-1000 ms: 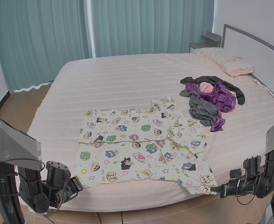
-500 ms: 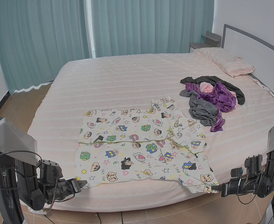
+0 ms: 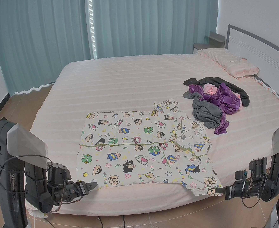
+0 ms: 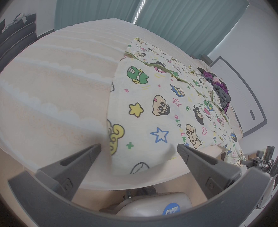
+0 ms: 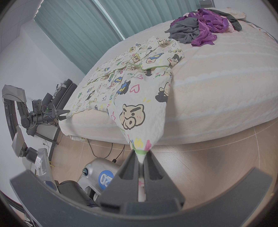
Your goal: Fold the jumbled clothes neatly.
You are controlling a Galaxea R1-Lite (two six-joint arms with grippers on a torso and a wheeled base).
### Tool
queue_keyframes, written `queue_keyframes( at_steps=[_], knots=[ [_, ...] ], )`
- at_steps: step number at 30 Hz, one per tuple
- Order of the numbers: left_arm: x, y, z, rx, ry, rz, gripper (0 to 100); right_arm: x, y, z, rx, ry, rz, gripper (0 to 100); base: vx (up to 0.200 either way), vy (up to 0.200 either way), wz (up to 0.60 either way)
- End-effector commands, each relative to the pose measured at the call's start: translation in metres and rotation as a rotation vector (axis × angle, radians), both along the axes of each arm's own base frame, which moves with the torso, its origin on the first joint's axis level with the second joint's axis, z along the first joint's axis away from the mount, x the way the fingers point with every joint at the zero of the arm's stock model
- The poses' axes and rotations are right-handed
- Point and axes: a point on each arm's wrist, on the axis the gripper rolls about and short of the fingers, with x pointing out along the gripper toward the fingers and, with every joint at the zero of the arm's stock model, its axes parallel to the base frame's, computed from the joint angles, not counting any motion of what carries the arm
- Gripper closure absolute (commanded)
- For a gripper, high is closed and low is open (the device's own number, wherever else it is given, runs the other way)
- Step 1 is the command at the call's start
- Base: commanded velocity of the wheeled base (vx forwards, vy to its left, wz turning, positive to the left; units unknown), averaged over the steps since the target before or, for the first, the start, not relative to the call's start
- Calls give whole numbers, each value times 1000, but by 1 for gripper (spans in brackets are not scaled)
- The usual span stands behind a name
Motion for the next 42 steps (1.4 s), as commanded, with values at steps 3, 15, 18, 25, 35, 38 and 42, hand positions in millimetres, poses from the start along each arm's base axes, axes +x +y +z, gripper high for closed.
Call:
queue_keyframes(
  at_steps=[3, 15, 18, 25, 35, 38, 42],
  knots=[
    [4, -8, -8, 32, -2, 9, 100, -4, 0, -2, -1, 19, 0, 100, 0, 0, 0],
    [-8, -4, -10, 116, 28, 72, 100, -5, 0, -3, -4, 36, -2, 100, 0, 0, 0],
    [-12, -3, -10, 119, 39, 72, 100, -7, 0, -3, -6, 54, -1, 100, 0, 0, 0],
    [-26, -7, 5, 121, 34, 34, 100, -18, -1, 4, -26, 115, 23, 100, 0, 0, 0],
    [-47, -10, 17, 127, 53, -16, 100, -32, -10, 14, -80, 171, 7, 100, 0, 0, 0],
    [-53, -12, 19, 125, 68, -29, 100, -39, -11, 13, -107, 219, 18, 100, 0, 0, 0],
    [-54, -11, 20, 132, 80, -32, 100, -44, -11, 17, -117, 229, 32, 100, 0, 0, 0]
  ],
)
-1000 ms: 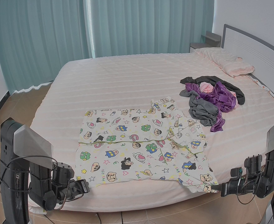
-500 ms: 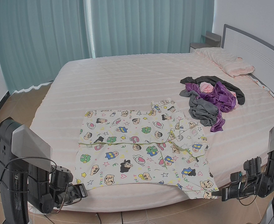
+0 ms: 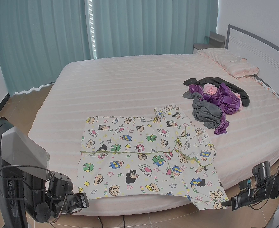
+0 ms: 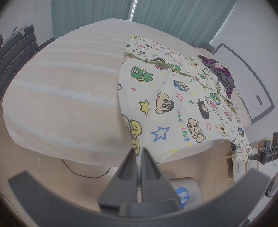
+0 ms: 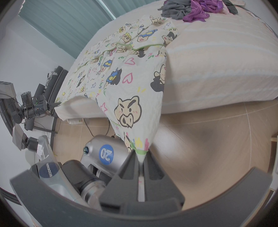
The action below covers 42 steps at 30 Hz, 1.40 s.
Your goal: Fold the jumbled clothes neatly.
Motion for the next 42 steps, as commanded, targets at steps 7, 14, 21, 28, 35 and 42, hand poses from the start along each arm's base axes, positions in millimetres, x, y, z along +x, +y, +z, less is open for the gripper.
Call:
queue_keyframes(
  at_steps=[7, 14, 21, 28, 35, 42],
  knots=[
    [-9, -5, 21, -53, -14, -66, 100, 2, -1, 12, -2, -109, -1, 100, 0, 0, 0],
    [19, -5, 35, -78, -78, -22, 100, 10, 0, 21, 19, -218, -13, 100, 0, 0, 0],
    [71, -17, 103, -242, -42, 119, 100, 40, 5, 41, 139, -450, -115, 100, 0, 0, 0],
    [98, -20, 117, -334, -41, 201, 100, 55, 9, 40, 197, -536, -151, 100, 0, 0, 0],
    [115, -12, 106, -343, -27, 264, 100, 70, 9, 27, 183, -537, -170, 100, 0, 0, 0],
    [126, -5, 107, -389, -36, 332, 100, 85, 9, 27, 181, -564, -252, 100, 0, 0, 0]
  ],
)
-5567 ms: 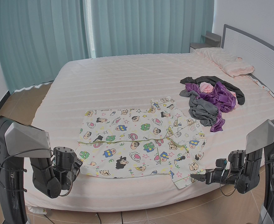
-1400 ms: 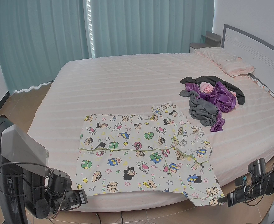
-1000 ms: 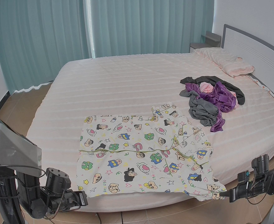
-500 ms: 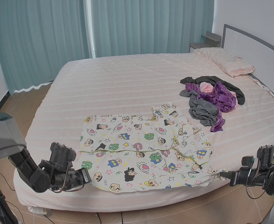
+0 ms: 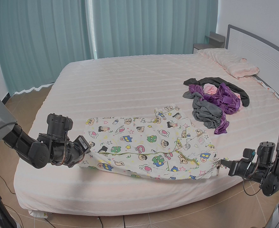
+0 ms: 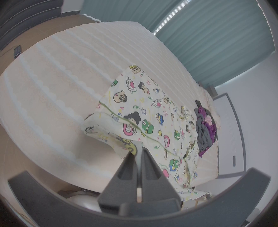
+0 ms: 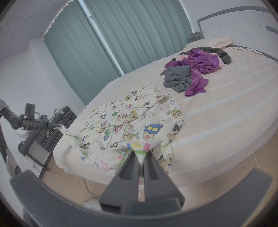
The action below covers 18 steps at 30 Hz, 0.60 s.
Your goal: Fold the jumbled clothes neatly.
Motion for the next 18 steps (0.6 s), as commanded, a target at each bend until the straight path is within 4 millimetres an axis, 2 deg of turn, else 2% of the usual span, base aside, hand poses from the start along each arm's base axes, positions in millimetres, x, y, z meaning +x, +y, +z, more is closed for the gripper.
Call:
queue_keyframes(
  at_steps=[1, 9, 11, 18],
  knots=[
    [8, 5, -4, -3, 6, 23, 100, 8, 1, -3, 13, -5, -13, 100, 0, 0, 0],
    [18, 3, -28, 11, 66, 25, 100, 33, 6, 5, 14, -99, -14, 100, 0, 0, 0],
    [20, 5, -27, 10, 61, 31, 100, 36, 8, 5, 13, -110, -14, 100, 0, 0, 0],
    [35, 18, -20, -7, 23, 89, 100, 68, 9, 6, -12, -134, -69, 100, 0, 0, 0]
  ],
)
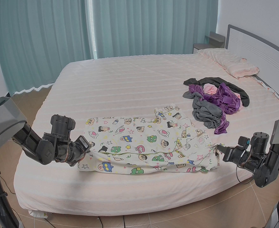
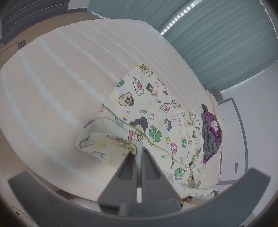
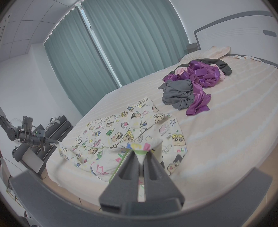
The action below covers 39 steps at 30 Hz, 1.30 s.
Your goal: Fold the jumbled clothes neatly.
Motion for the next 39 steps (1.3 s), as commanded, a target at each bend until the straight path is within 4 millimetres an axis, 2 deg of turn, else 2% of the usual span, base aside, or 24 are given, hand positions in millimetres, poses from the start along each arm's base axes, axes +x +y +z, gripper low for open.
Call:
queue_keyframes(
  at_steps=[1, 5, 17, 21, 23, 25, 31, 32, 39],
  knots=[
    [13, 10, 3, -19, -23, 55, 100, 19, 1, 1, -10, 1, -23, 100, 0, 0, 0],
    [22, 16, 4, -22, -40, 75, 100, 23, 2, 4, -12, 14, -26, 100, 0, 0, 0],
    [50, 13, -25, 9, 60, 71, 100, 43, 8, 6, -15, 37, -13, 100, 0, 0, 0],
    [66, 10, -26, 21, 92, 66, 100, 58, 12, 0, -33, 44, -47, 100, 0, 0, 0],
    [66, 10, -26, 21, 93, 66, 100, 58, 12, 0, -33, 45, -48, 100, 0, 0, 0],
    [77, 9, -30, 30, 104, 72, 100, 65, 17, -7, -41, 67, -45, 100, 0, 0, 0],
    [84, 7, -39, 60, 108, 94, 100, 72, 18, -9, -47, 67, -58, 100, 0, 0, 0],
    [91, 6, -46, 73, 107, 104, 100, 77, 17, -13, -49, 76, -67, 100, 0, 0, 0],
    [100, 5, -51, 82, 137, 105, 100, 84, 16, -28, -36, 104, -81, 100, 0, 0, 0]
  ],
)
